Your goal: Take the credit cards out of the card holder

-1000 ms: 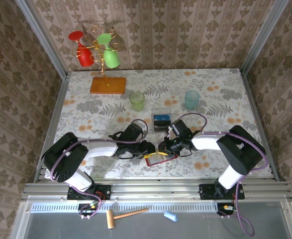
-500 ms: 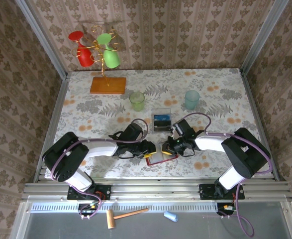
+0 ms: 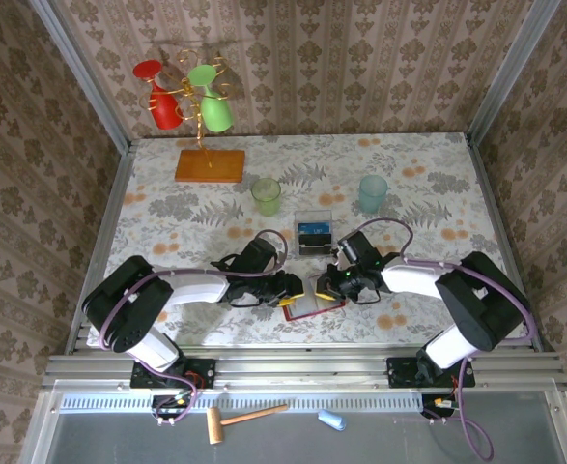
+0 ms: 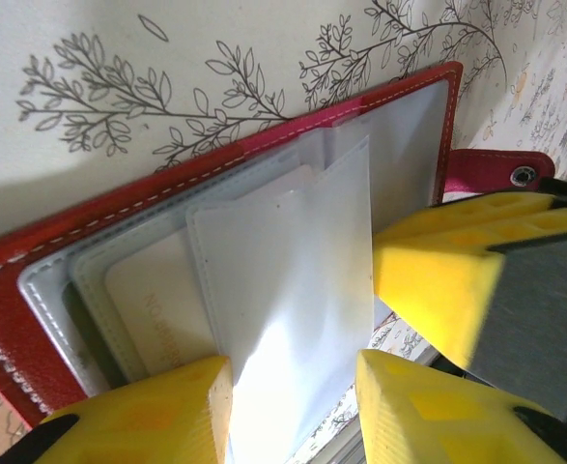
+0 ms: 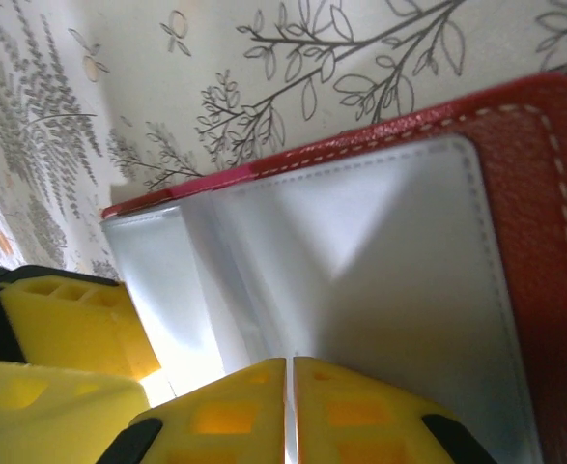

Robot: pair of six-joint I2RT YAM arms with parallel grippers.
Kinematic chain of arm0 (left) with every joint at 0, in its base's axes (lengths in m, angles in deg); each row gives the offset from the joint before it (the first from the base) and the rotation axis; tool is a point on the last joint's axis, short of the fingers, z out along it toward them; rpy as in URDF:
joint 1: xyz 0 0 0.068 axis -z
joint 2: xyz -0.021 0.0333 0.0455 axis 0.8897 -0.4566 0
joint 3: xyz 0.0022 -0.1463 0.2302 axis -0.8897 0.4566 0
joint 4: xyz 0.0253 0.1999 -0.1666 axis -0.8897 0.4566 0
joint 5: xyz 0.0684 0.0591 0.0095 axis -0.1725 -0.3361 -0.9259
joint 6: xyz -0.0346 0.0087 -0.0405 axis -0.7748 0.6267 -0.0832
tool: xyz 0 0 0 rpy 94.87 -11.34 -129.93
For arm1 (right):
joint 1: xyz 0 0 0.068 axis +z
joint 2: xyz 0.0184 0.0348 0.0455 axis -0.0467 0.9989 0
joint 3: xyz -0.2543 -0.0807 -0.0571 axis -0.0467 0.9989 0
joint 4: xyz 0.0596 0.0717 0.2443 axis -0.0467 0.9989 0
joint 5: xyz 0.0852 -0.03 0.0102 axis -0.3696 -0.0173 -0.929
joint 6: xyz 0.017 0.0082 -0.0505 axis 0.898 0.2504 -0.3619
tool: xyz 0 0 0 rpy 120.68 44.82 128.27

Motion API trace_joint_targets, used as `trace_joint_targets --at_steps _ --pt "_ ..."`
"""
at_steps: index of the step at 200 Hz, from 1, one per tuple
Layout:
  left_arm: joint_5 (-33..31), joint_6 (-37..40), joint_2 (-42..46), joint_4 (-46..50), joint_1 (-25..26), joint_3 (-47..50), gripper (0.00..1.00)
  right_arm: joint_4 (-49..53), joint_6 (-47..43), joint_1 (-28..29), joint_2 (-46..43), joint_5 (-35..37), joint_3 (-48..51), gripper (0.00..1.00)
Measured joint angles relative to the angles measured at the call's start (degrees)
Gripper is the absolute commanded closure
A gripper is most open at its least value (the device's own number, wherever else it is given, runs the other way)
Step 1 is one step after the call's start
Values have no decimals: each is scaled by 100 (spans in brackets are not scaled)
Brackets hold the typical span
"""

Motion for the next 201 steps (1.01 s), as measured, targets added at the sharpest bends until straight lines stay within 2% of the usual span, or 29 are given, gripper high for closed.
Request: trace_joint_targets --at_steps 39,72,165,201 --pt "-2 0 -11 -35 -2 -2 60 -63 17 -24 -295 -52 31 73" --pt "-2 0 -11 -37 -2 0 60 -326 96 -24 -142 -245 76 72" --pt "-2 0 -11 -37 -4 0 60 -1086 264 -31 487 -748 166 78" --pt "2 0 -11 -37 -20 0 60 -1292 372 -31 492 -798 262 85"
